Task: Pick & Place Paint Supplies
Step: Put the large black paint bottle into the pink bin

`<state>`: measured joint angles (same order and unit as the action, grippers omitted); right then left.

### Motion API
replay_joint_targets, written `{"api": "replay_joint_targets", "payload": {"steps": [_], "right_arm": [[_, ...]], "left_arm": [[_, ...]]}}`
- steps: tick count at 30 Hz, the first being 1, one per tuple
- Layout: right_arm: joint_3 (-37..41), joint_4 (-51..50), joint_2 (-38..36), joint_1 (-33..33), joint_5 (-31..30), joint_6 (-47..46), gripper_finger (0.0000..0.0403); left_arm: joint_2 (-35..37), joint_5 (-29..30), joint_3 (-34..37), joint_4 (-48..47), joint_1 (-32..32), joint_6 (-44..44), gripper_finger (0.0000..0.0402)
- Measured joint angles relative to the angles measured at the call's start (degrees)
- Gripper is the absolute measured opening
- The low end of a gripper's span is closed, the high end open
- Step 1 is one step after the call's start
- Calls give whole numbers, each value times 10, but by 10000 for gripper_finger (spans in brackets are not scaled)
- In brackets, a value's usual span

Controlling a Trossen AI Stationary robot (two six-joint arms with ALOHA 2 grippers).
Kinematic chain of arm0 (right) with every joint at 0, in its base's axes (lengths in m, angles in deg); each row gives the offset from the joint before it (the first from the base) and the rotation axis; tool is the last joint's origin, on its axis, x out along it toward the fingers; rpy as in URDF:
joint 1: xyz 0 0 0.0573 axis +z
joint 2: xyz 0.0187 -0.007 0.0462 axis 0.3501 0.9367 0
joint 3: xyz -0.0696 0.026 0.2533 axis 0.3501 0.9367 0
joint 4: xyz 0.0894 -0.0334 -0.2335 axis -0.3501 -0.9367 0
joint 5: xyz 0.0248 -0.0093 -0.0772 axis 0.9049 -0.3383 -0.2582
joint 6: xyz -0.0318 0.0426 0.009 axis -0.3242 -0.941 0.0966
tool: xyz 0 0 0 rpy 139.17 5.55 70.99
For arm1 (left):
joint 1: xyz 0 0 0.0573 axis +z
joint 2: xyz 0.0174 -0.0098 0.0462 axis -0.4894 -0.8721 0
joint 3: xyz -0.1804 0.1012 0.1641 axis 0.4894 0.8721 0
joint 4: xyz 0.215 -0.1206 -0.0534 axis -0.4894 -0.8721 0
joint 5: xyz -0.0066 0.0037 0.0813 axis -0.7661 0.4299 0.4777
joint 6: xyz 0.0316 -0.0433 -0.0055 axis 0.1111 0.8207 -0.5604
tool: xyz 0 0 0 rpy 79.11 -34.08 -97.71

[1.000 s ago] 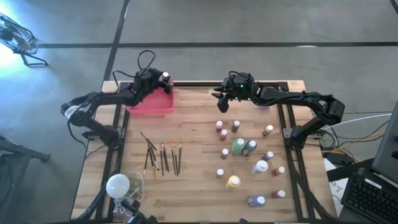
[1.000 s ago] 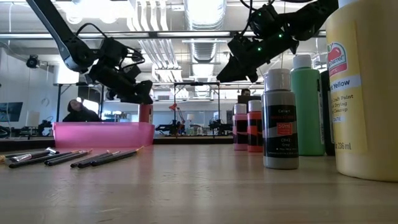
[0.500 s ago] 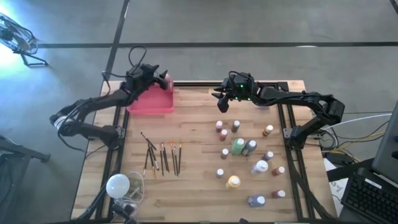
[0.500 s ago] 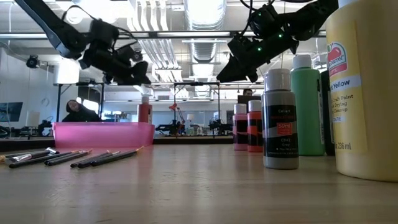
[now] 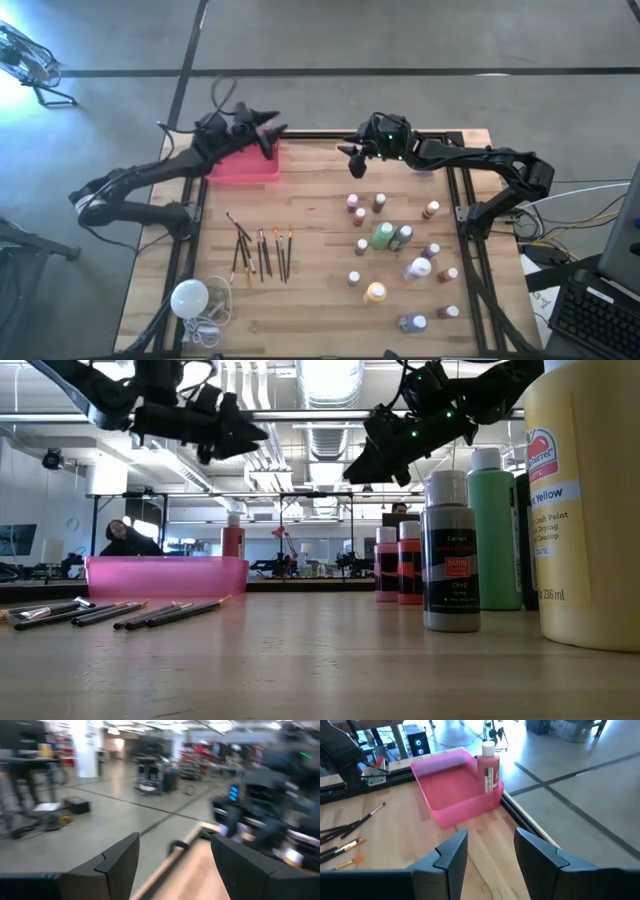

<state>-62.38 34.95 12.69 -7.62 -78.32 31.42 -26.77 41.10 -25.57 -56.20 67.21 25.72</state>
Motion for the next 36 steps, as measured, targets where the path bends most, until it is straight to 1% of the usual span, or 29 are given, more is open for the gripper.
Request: {"api": "replay_joint_targets", "payload": {"steps": [6, 12, 17, 21, 27, 31, 36], "right_arm": [[-10, -10, 0, 0, 0, -56, 169], [-14, -33, 0, 0, 0, -59, 174], [-14, -58, 0, 0, 0, -58, 180], [-14, -80, 0, 0, 1, -47, 184], [-14, -113, -3, 0, 1, -37, 189], [-14, -147, -17, 0, 1, -33, 188], [-29, -235, -55, 10, 3, -31, 179]], "left_arm": [[-57, 52, -31, -10, -105, -43, 252], [-129, 49, -46, -9, -171, -44, 252], [-166, 39, -48, 4, -209, -43, 252], [-170, 39, -36, 15, -239, -41, 252], [-147, 43, -6, 17, -273, -41, 252], [-143, 49, 21, 15, -280, -41, 251], [-141, 53, 52, 17, -280, -42, 251]]}}
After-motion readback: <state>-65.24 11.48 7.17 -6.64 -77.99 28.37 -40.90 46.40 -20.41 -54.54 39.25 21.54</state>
